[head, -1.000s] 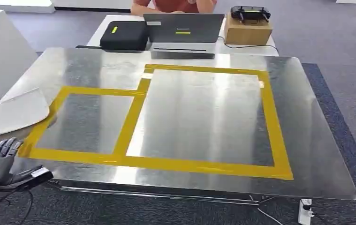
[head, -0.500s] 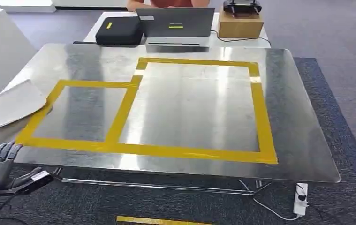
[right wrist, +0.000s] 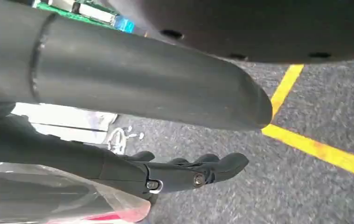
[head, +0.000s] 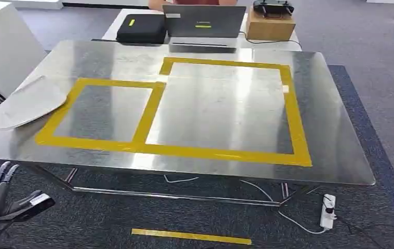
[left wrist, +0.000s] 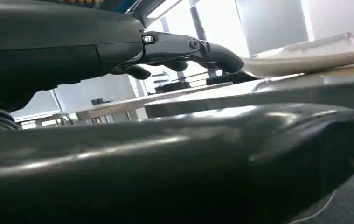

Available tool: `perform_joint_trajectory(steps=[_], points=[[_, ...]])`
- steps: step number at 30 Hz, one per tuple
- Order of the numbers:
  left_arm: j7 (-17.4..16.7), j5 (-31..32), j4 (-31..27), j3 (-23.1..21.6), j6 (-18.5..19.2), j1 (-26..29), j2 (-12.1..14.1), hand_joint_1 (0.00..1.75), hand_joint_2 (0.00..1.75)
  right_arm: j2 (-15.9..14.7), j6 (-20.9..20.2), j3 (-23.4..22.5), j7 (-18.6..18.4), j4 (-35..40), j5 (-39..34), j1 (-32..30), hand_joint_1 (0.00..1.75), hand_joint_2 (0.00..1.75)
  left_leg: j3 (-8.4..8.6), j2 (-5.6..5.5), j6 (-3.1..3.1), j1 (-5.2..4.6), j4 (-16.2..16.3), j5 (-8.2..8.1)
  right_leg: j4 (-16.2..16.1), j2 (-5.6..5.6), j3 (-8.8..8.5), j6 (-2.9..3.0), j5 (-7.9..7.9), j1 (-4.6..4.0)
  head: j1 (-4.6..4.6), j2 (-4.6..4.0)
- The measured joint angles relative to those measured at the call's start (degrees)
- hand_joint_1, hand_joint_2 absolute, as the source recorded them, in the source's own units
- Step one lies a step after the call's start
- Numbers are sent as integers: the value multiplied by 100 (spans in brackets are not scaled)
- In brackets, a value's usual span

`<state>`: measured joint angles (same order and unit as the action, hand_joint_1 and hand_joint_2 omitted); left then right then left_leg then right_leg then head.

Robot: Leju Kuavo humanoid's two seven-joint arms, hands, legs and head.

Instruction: Take the parts from the cabinet and place them on the table.

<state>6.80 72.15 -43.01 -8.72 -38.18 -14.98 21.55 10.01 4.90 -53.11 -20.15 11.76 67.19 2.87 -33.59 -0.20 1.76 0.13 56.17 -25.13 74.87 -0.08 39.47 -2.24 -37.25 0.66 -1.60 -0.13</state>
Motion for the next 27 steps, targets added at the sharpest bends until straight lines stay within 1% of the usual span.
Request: perform_joint_trajectory(steps=[1,3,4,5,6,7,8,9,10,11,12,13,14,15,16,17,18,19,20,21,22,23,24,25,26,27], points=[[0,-2,4,4,-2,3,0,0,0,0,2,0,-2,0,2,0,0,0,-10,0,0,-1,1,7,-3,0,-14,2,18,-1,0,0],[6,-2,17,19,-7,14,-4,0,0,0,0,0,-9,0,9,1,0,0,-52,1,-3,-9,3,36,-50,0,-95,12,116,-4,-2,0],[59,-17,79,66,-44,37,-7,0,0,-2,7,4,-35,0,42,11,0,0,-233,-1,-21,-41,34,167,-948,1,-799,100,620,-34,-4,0],[98,-63,241,177,-37,46,-26,0,0,-39,31,7,-83,2,83,51,0,0,-333,1,-123,-47,59,364,-2051,18,-1446,190,436,-101,-2,0],[98,-70,313,197,-28,52,-39,0,0,-39,39,9,-109,2,85,47,0,0,-334,3,-170,-32,31,416,-2037,19,-1428,225,463,-112,-2,0],[98,-78,395,226,-22,71,-55,0,0,-41,37,9,-124,2,87,43,0,0,-333,0,-214,-39,10,468,-2066,13,-1401,269,533,-107,-6,0],[98,-81,494,258,-13,93,-66,0,0,-46,37,7,-138,-7,90,48,0,0,-361,-2,-244,-11,43,389,-2089,-24,-1347,324,628,-64,-7,0],[98,-98,622,293,15,116,-74,0,0,-54,57,7,-142,-2,92,50,0,0,-430,2,-287,-4,185,67,-2089,-26,-1276,362,684,-64,15,0],[98,-118,706,315,26,133,-90,0,0,-59,52,7,-146,-4,92,51,0,0,-491,2,-317,17,459,-281,-2088,-27,-1216,375,741,-65,30,0],[98,-131,861,337,95,148,-148,0,0,-59,55,7,-174,-4,94,44,0,0,-589,2,-365,36,981,-709,-2085,-36,-1124,379,818,-70,29,0],[98,-133,995,352,147,170,-204,0,0,-59,61,7,-192,-4,94,41,0,0,-664,2,-397,49,1443,-923,-2069,-47,-1064,375,889,-72,35,0],[98,-151,1122,365,193,205,-269,0,0,-59,70,7,-203,-4,90,44,0,0,-677,2,-416,65,1754,-939,-2044,-51,-979,367,951,-68,33,0],[98,-181,1273,393,206,236,-351,0,0,-59,92,9,-227,-4,76,43,0,0,-602,2,-434,82,1838,-780,-2002,-53,-861,351,1018,-62,37,0],[96,-186,1388,420,216,266,-416,0,0,-57,103,9,-238,-4,70,43,0,0,-431,2,-447,102,1716,-556,-1962,-55,-752,330,1066,-57,35,0],[74,-179,1465,431,234,296,-475,0,0,-52,112,9,-245,-4,66,41,0,0,-140,2,-461,123,1344,-362,-1905,-60,-644,296,1099,-48,31,0],[41,-173,1570,448,306,307,-560,0,0,-52,127,7,-258,-7,63,47,0,0,214,2,-468,140,845,-287,-1846,-68,-555,272,1128,-41,35,0],[18,-173,1676,463,373,305,-649,0,0,-52,151,7,-280,-7,63,57,0,0,556,2,-465,150,297,-475,-1783,-78,-494,238,1150,-50,35,0],[-9,-172,1742,468,398,315,-713,0,0,-48,168,9,-289,-7,63,66,0,0,742,-13,-401,96,-14,-599,-1740,-77,-448,200,1177,-59,35,0],[-44,-175,1857,487,428,352,-829,0,0,-42,179,9,-297,-11,66,73,0,0,687,-2,-327,89,1,-604,-1745,-85,-436,147,1223,-60,15,0],[-66,-177,1950,514,472,381,-876,0,0,-33,184,9,-295,-13,70,69,0,0,666,-1,-284,65,14,-580,-1756,-85,-429,110,1267,-47,22,0],[-90,-179,2037,538,509,425,-940,0,0,-28,190,9,-299,-15,85,69,0,0,646,0,-227,42,20,-544,-1781,-86,-433,62,1319,-30,16,0],[-112,-181,2103,555,540,464,-999,0,0,-24,201,9,-302,-24,92,56,0,0,601,12,-142,63,-29,-457,-1777,-78,-403,21,1338,-26,24,0],[-122,-190,2177,566,566,474,-1056,0,0,-24,223,9,-299,-26,98,52,0,0,519,35,-74,66,-29,-382,-1667,-52,-332,-1,1074,-1,13,2],[-122,-190,2227,579,568,493,-1113,0,0,-24,234,9,-299,-26,100,52,0,0,435,34,-12,62,-28,-321,-1408,-32,-230,-15,701,-5,-2,0],[-122,-190,2273,597,564,534,-1168,0,0,-24,238,9,-297,-28,103,51,0,0,350,33,3,54,-27,-247,-993,-15,-99,-22,310,-6,-13,0],[-122,-192,2313,603,562,572,-1204,0,0,-24,245,11,-295,-28,105,56,0,0,253,33,9,40,-23,-175,-557,-7,-7,-38,33,-8,-15,0]])
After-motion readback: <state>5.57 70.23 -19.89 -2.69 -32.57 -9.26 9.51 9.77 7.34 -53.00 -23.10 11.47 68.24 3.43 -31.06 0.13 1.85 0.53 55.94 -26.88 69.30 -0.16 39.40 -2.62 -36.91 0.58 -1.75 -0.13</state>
